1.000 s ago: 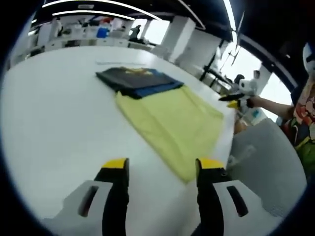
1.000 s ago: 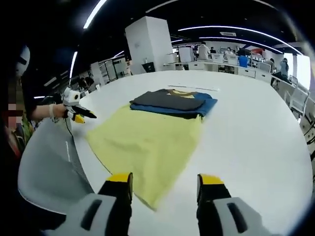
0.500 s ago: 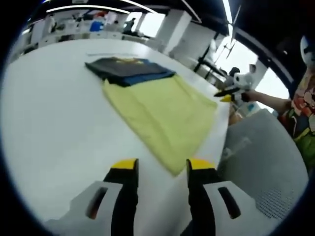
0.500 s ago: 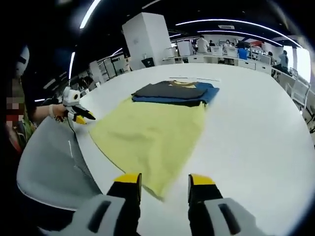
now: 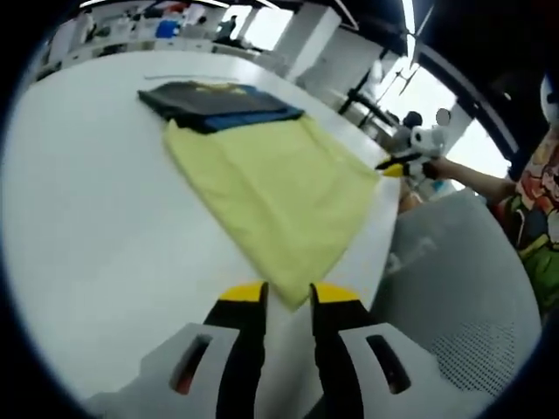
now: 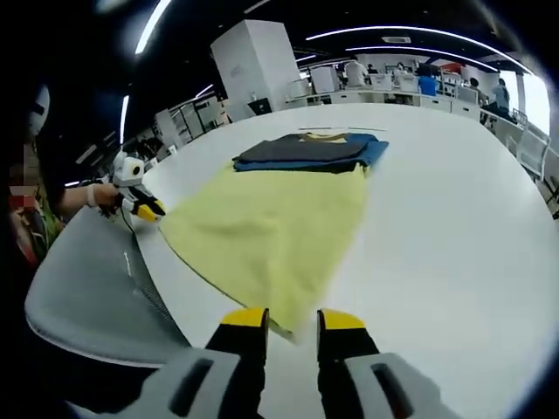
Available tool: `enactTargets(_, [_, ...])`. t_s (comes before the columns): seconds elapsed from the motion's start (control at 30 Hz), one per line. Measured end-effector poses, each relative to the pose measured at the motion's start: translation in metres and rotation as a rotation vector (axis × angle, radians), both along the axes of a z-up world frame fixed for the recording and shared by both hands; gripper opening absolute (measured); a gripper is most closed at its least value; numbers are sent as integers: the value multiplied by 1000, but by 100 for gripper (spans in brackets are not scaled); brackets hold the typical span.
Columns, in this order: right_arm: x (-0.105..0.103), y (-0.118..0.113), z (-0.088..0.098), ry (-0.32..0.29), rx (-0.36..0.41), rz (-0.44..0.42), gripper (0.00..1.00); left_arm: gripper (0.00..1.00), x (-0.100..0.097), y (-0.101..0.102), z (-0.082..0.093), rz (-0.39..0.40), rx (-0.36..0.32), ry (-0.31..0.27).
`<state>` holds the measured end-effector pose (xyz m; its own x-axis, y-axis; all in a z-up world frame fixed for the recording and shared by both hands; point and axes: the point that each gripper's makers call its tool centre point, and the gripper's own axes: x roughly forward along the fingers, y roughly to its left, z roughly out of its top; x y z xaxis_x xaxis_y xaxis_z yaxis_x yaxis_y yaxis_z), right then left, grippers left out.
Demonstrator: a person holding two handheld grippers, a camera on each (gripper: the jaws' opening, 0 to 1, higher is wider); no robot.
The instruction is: Fold the garment on the visible template until the final outline fits inside the template.
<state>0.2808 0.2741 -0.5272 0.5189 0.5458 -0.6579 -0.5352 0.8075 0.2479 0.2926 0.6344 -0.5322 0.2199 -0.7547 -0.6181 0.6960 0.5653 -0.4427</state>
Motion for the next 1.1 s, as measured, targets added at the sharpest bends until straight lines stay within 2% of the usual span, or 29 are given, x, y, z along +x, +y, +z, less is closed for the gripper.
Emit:
enactTargets(0.23, [6,-4,-2,8,25,-40,16,10,0,2,-3,16,-1,39])
enactTargets(0.47, [2,5,-10,29,23,-18,13,5,1,1,-6,23,4,54])
enactTargets(0.63, [-3,14,-11,30,11,-13,0,1,-1,0,-8,28,2,74])
enactTargets(0.93, [-10,17,0,51,43,-30,0,0,-4,7,-2,8,-7,86])
enactTargets(1.1, [-21,19,0,78,50,1,0,0,-13,9,-2,-33,13,98])
